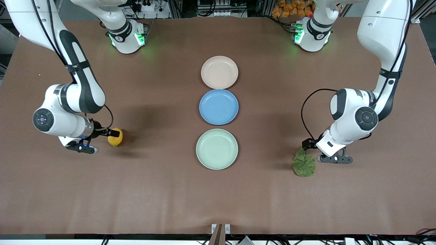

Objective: Place lemon and lettuce in plates
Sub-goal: 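Close the right gripper on the lemon while the left gripper grasps the lettuce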

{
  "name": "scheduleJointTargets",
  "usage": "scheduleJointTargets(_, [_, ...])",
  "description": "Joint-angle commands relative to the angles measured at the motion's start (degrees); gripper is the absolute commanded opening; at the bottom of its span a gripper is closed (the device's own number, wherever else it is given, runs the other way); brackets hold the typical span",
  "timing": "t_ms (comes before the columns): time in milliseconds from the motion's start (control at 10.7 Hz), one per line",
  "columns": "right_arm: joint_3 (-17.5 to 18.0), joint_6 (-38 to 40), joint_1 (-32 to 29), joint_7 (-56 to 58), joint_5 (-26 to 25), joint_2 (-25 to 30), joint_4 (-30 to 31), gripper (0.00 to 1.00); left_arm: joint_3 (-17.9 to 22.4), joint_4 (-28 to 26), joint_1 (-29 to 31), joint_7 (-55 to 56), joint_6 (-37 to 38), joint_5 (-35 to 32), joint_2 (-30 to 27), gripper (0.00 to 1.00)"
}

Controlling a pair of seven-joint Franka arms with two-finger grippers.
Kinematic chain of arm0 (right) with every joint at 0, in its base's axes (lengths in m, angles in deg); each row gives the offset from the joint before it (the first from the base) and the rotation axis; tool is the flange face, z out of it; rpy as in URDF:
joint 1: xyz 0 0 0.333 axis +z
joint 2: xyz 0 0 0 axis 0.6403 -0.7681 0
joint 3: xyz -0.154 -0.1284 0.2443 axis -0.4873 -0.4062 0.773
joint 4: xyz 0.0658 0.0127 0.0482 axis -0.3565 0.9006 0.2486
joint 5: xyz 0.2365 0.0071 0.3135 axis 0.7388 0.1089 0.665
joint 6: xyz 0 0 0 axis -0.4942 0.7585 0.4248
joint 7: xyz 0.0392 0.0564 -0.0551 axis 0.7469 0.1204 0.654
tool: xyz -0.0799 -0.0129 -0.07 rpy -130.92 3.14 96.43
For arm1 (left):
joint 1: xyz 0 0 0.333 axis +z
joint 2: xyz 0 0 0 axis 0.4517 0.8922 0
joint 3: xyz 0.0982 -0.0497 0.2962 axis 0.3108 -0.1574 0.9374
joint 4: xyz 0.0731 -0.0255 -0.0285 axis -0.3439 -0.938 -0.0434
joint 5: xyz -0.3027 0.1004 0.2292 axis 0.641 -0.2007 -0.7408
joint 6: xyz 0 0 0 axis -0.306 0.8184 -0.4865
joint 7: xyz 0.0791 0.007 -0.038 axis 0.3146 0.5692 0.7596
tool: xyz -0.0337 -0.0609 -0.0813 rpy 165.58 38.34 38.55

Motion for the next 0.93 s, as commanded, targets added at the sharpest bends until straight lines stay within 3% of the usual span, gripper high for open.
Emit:
scheduleJointTargets(0, [0.4, -2.1, -0.5, -0.5, 0.3, -2.4, -0.3, 1.0, -0.1, 2.6, -0.1, 1.3, -1.5, -1.6, 3.0, 1.0])
scheduleJointTargets(559, [0.5, -4.1, -0.5, -0.6, 0.6, -6.2, -0.3, 1.0, -0.1, 3.5, -0.5, 1.2, -5.5, -1.6, 6.0, 0.99])
scheduleJointTargets(652, [0.5, -4.7, -0.5, -0.5, 0.6, -6.5, -0.3, 0.83, -0.1, 3.6, -0.5, 1.2, -5.5, -1.6, 6.3, 0.99])
scheduleJointTargets(839, [0.5, -4.8, -0.5, -0.6, 0.7, -6.6, -0.3, 0.32, -0.1, 3.7, -0.5, 1.2, -5.5, -1.6, 6.4, 0.99])
